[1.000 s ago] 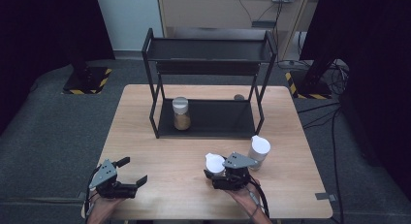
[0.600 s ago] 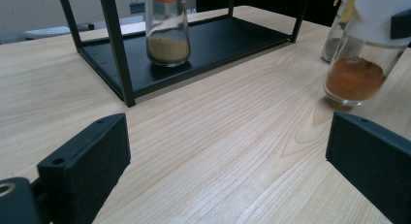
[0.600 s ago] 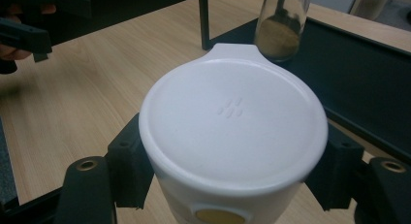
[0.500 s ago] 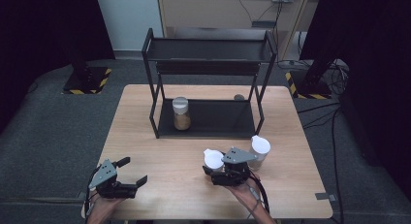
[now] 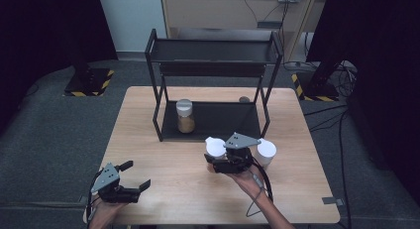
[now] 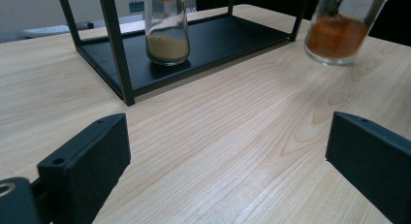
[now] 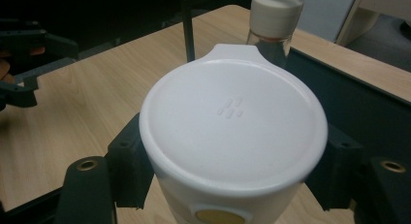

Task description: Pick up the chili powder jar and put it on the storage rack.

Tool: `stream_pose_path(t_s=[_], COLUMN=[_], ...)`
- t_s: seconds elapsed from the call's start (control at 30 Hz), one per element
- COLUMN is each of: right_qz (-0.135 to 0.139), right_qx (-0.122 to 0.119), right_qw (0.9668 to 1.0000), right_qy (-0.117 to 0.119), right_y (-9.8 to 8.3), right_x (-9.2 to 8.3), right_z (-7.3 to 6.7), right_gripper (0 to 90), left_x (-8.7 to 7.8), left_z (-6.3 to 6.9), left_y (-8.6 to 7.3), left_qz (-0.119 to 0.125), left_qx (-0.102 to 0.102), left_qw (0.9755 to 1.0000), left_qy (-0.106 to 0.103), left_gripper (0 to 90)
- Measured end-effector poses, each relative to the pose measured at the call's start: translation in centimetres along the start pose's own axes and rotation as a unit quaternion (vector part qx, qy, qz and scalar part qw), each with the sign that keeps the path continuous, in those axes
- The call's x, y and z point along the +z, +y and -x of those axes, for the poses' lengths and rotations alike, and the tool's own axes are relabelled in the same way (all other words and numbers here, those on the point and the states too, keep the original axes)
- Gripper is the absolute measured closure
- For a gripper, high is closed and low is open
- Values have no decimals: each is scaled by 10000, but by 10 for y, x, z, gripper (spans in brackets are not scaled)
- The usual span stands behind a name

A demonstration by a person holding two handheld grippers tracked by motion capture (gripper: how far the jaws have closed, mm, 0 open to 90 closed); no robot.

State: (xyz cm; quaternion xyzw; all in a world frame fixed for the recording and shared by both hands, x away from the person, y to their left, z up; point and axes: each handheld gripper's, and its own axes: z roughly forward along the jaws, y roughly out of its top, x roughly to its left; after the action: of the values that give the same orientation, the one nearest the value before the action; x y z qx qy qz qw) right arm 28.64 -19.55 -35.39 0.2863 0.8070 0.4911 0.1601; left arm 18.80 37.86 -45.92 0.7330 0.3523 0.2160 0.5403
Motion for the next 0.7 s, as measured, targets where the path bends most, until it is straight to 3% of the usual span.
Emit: stream_pose_path(t_s=[0.17,0.7], right_qz=[33,146], right_qx=[20,74], right_qw=[10000,9992], right_qy=[-13,-374], right_y=[15,56], right_x=[6,32], right_z=[6,20], right_gripper=[307,307], left_x=[0,1], left_z=[0,0], left_y=[0,1], left_qz=[-9,-43], left_qx=[-1,30], left_qw=[10000,10000], left_qy=[-2,-11], left_gripper=[12,13])
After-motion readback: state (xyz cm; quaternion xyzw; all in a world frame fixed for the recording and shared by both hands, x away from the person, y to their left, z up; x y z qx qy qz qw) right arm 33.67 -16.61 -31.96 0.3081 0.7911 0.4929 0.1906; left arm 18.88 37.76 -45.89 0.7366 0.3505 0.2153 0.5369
